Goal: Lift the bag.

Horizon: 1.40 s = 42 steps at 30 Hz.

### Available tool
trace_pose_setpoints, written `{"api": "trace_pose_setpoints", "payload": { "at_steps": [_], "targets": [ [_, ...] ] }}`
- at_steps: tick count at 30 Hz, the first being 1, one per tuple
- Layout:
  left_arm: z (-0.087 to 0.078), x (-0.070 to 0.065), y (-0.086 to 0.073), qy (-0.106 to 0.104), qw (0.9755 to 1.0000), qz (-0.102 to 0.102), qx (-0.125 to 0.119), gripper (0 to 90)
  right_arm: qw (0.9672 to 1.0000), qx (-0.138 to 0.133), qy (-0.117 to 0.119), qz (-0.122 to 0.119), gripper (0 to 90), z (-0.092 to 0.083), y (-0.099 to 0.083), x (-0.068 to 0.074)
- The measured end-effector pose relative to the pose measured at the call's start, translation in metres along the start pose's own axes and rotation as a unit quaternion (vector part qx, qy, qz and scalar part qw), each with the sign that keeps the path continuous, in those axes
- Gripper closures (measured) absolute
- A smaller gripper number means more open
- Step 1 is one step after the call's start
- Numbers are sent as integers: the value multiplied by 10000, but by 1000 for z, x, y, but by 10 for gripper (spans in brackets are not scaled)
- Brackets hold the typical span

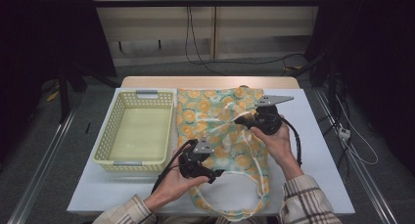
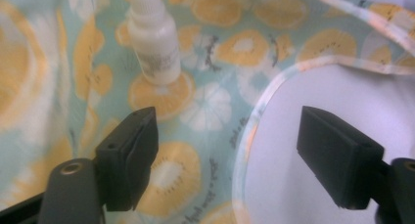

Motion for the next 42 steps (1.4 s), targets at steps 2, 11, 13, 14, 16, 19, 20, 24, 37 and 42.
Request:
{"api": "trace_pose_setpoints", "payload": {
  "at_steps": [2, 11, 13, 14, 16, 19, 20, 24, 37, 42],
  "targets": [
    [0, -5, -6, -196, 9997, 105, 70, 203, 10000, 1, 17, -6, 900, 2, 0, 1],
    [18, -6, -24, -262, 9976, 417, 481, 224, 9999, 82, 55, -75, 900, 5, -2, 4],
    [22, -4, -26, -215, 9973, 464, 535, 237, 9999, 64, 42, -68, 900, 3, -2, 4],
    [22, -3, -25, -194, 9976, 424, 518, 241, 9999, 65, 44, -72, 900, 3, -2, 4],
    [23, 2, -23, -80, 9984, 317, 458, 348, 9999, 69, 38, -63, 900, 3, -2, 4],
    [23, 8, -23, 127, 9978, 326, 561, 472, 9999, 107, 43, -74, 900, 6, -4, 5],
    [24, 8, -23, 97, 9978, 386, 535, 478, 9999, 118, 39, -75, 900, 7, -4, 5],
    [24, 11, -21, 88, 9984, 145, 540, 562, 9999, 142, 41, -63, 900, 8, -6, 5],
    [26, 13, -19, -53, 9988, -154, 466, 900, 9999, 148, 39, -46, 900, 8, -7, 4],
    [24, 12, -15, -77, 9993, -289, 216, 900, 9999, 136, 22, -43, 900, 7, -6, 3]
  ]
}}
Point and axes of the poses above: each handheld gripper's, and its own axes: z roughly forward along the jaws, y roughly out of its top, x roughly to its left, the point moved 9 cm from there along z, roughly forward along the jaws, and after that the axes turned 10 degrees about y, right-handed, at the moved point
